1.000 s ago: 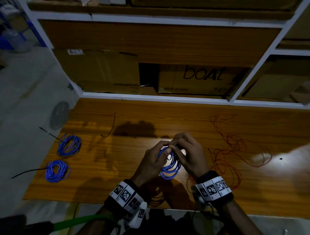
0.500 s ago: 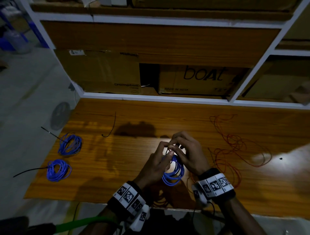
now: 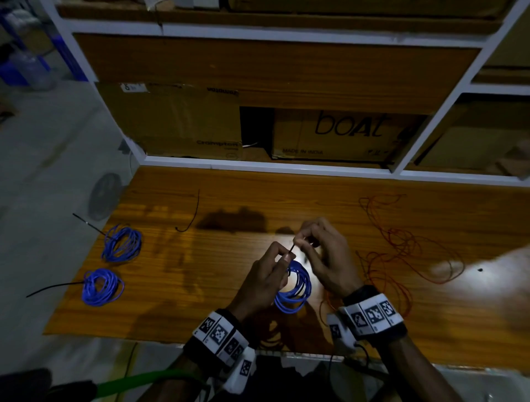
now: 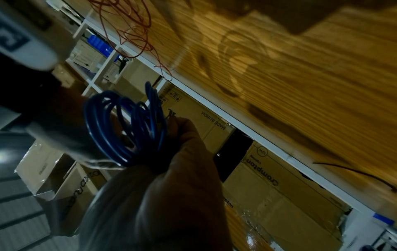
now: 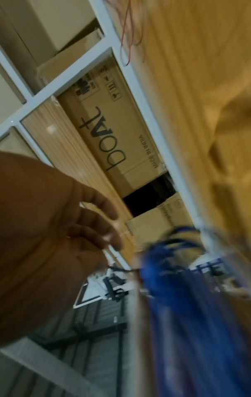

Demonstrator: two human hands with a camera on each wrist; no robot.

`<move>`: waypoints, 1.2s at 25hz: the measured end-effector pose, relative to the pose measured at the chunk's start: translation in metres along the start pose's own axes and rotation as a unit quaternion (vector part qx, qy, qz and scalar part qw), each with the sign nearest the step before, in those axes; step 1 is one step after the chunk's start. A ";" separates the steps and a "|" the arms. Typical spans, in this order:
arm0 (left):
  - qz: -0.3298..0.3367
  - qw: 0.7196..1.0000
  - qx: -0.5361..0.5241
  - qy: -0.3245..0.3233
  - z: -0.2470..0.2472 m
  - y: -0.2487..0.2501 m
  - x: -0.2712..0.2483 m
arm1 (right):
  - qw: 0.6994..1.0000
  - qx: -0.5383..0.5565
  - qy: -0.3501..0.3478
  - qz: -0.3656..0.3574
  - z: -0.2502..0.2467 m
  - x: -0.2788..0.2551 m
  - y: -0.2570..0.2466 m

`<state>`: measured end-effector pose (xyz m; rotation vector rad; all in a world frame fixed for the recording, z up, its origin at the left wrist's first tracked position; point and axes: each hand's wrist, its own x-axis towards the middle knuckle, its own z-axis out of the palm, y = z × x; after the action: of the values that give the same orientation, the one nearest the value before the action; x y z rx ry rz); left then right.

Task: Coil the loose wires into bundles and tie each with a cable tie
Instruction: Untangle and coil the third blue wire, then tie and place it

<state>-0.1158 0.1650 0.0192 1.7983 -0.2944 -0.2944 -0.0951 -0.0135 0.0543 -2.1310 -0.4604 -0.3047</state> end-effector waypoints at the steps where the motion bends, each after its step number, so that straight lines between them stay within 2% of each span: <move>1: 0.002 1.000 0.002 0.005 -0.001 -0.002 -0.001 | 0.999 -0.003 0.033 0.001 -0.007 0.005 -0.003; 4: 0.025 0.999 0.001 0.024 -0.003 -0.001 -0.005 | 0.995 -0.030 0.098 -0.015 -0.028 0.018 -0.013; 7: 0.020 0.999 -0.033 0.035 -0.003 0.004 0.001 | 0.993 -0.001 0.116 -0.007 -0.034 0.024 -0.013; 14: -0.002 0.996 -0.090 0.022 0.001 0.000 0.000 | 0.990 0.119 0.059 0.045 -0.020 0.012 -0.014; 18: -0.029 0.992 -0.109 0.058 0.001 0.005 0.004 | 0.958 0.256 0.035 0.124 0.001 -0.002 -0.013; 23: -0.037 0.988 -0.144 0.049 -0.005 0.014 0.008 | 0.978 0.185 0.018 0.091 0.016 -0.006 -0.007; 27: -0.057 0.985 -0.150 0.060 -0.010 0.018 0.010 | 0.973 0.210 -0.020 0.093 0.014 -0.002 -0.006; 30: -0.044 0.990 -0.123 0.049 -0.011 0.019 0.010 | 0.971 0.215 0.012 0.108 0.017 -0.001 -0.007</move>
<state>-0.1033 0.1671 0.0397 1.5781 -0.1034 -0.2897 -0.0983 0.0039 0.0494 -1.7315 -0.2487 -0.0931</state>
